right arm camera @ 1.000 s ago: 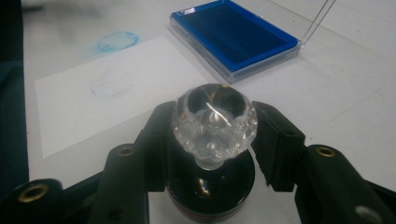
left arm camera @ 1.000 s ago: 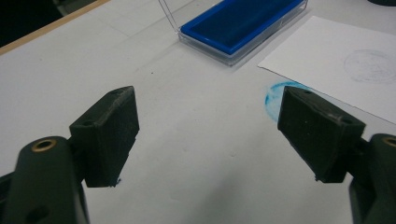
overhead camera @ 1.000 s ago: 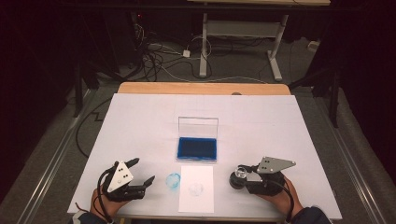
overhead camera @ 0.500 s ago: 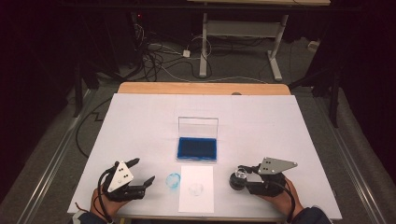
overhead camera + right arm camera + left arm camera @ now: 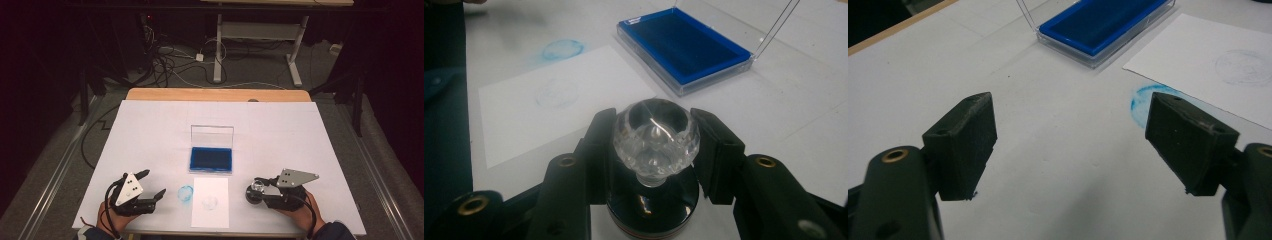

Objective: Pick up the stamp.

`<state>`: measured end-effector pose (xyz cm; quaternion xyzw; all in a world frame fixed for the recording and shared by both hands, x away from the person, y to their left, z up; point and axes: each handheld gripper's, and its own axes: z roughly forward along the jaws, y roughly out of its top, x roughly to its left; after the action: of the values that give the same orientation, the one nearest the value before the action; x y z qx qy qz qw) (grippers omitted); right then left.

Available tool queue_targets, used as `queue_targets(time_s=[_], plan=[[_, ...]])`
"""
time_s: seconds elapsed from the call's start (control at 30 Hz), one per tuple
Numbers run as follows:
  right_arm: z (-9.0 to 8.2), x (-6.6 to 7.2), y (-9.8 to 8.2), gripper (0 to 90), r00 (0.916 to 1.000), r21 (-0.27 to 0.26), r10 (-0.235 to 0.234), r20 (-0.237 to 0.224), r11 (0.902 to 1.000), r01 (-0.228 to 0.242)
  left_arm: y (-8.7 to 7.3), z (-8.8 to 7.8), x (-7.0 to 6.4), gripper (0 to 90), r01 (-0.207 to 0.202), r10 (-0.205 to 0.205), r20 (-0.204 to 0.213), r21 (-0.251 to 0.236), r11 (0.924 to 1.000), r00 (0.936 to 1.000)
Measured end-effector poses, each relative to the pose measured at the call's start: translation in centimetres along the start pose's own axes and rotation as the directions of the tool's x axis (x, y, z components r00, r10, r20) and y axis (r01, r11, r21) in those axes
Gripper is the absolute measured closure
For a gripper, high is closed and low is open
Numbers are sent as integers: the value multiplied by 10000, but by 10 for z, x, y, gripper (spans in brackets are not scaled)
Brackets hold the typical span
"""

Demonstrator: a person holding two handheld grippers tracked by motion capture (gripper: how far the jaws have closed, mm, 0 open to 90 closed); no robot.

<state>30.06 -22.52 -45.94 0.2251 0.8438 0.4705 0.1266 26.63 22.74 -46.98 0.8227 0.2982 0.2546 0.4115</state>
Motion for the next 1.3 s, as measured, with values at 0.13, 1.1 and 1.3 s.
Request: queue_targets(time_s=[0.13,1.1,1.3], plan=[[-4,-2,4,565,9999,-190,20,142,9998,-18,0,0,0,194,10,-10,-6,-21,10000,10000],[-17,-11,34,566,9981,-1061,-280,546,9938,337,-1,-3,0,193,133,-134,-214,-74,9999,9997],[-19,-10,33,566,9981,-1088,-253,568,9936,313,-3,-4,0,193,118,-119,-181,-42,9999,9998]])
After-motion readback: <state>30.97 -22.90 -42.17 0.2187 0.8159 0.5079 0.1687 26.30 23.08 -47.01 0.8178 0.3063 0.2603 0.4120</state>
